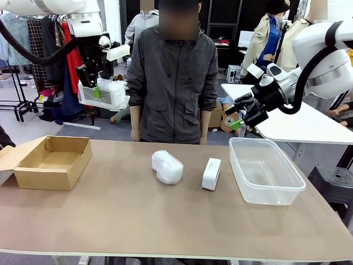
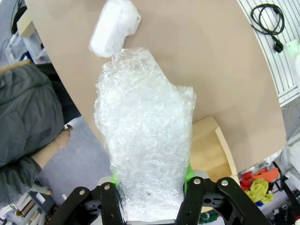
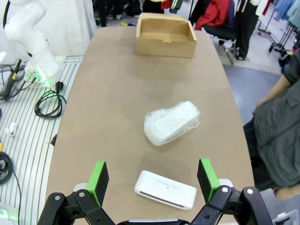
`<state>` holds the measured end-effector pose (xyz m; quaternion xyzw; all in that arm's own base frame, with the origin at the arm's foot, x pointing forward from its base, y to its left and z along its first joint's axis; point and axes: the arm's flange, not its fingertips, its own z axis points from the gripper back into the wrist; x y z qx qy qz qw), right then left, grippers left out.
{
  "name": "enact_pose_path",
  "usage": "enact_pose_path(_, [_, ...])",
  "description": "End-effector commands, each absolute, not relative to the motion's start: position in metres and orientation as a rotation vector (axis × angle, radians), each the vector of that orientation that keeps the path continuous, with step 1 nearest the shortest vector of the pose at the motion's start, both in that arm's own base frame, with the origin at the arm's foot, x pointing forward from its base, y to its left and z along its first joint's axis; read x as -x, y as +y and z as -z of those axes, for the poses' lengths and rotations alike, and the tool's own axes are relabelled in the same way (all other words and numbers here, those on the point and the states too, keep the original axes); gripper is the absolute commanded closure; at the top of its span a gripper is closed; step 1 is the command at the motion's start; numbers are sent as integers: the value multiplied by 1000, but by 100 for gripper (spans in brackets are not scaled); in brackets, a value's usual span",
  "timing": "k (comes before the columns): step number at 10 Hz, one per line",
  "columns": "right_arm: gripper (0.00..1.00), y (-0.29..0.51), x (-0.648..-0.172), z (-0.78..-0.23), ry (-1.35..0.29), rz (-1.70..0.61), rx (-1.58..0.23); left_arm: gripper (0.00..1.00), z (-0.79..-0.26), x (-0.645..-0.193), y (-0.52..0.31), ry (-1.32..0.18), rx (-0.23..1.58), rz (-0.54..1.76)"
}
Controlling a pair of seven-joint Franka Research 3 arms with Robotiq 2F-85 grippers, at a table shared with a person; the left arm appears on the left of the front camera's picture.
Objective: Separate and place wrapped and unwrapped clocks.
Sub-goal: If the picked Digital clock is wrapped, place it in the Package Box ; if not, place it in the Organizing box.
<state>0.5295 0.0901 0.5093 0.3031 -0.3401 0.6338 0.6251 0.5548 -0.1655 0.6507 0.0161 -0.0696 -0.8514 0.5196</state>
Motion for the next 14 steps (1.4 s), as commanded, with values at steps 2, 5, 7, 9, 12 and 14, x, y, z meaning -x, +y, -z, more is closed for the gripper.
enact_pose_path(2, [0, 90, -529, -510, -775, -1463, -694, 100, -653, -552, -162, -160, -48, 2038])
enact_pose_path(5, [0, 90, -529, -510, -775, -1463, -694, 100, -650, -563, -151, -61, 42, 1929])
enact_pose_path(7, [0, 90, -529, -510, -775, -1463, -694, 100, -637, -574, -120, 32, 156, 1600])
enact_pose_path(9, [0, 90, -529, -510, -775, -1463, -694, 100, -615, -583, -82, 95, 211, 1306])
enact_pose_path(12, [0, 90, -529, -510, -775, -1463, -694, 100, -568, -609, -23, 113, 263, 855])
enact_pose_path(14, [0, 90, -529, -510, -775, -1463, -694, 100, -546, -618, 0, 112, 66, 607])
